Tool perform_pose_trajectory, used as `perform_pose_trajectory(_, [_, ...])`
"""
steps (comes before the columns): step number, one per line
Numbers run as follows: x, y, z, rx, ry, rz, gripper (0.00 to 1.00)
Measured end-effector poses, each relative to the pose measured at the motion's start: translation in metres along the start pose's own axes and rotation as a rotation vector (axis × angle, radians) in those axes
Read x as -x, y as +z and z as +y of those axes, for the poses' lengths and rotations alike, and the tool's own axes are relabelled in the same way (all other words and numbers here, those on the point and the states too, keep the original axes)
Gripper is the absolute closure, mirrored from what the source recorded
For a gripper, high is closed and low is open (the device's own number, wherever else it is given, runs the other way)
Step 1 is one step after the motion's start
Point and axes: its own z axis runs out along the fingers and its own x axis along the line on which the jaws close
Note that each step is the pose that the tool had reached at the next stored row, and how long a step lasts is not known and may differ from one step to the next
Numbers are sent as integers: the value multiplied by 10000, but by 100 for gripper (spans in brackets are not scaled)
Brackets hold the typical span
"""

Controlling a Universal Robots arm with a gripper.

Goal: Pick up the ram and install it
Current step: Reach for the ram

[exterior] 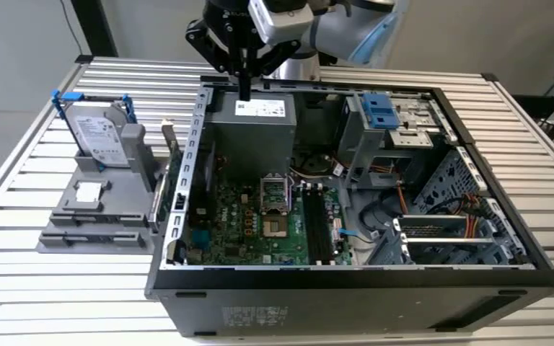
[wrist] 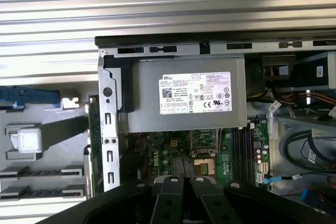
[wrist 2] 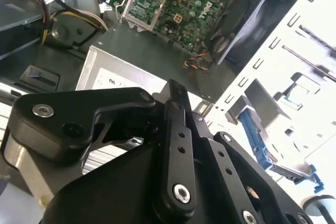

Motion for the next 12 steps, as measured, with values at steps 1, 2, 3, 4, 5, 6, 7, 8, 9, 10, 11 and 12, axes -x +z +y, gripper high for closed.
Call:
perform_pose_trajectory(1, [-7,0,0,0,-1,0,100])
perform_pose_trajectory(2, [-14,0,-1,0,-1,0,100])
perform_pose_trajectory(3, [-23,0,-2,1,-2,-1,100])
perform_pose_trajectory(4, [-32,0,-2,0,-1,-1,100])
perform_pose_trajectory(5, [-43,-1,-3,-1,-1,0,100])
perform_pose_trajectory(6, [-56,-1,-4,1,-1,-1,100])
perform_pose_trajectory(7, [-73,-1,-5,0,-1,-1,100])
perform_pose_trajectory(8, [-91,-2,-7,0,-1,-1,100])
perform_pose_trajectory(9, [-108,-2,-8,1,-1,-1,100])
perform_pose_trajectory(10, [-124,-2,-9,1,-1,-1,100])
perform_pose_trajectory(11, [-139,-2,-10,1,-1,-2,100])
perform_pose_trajectory(12, [-153,-3,-11,1,-1,-2,100])
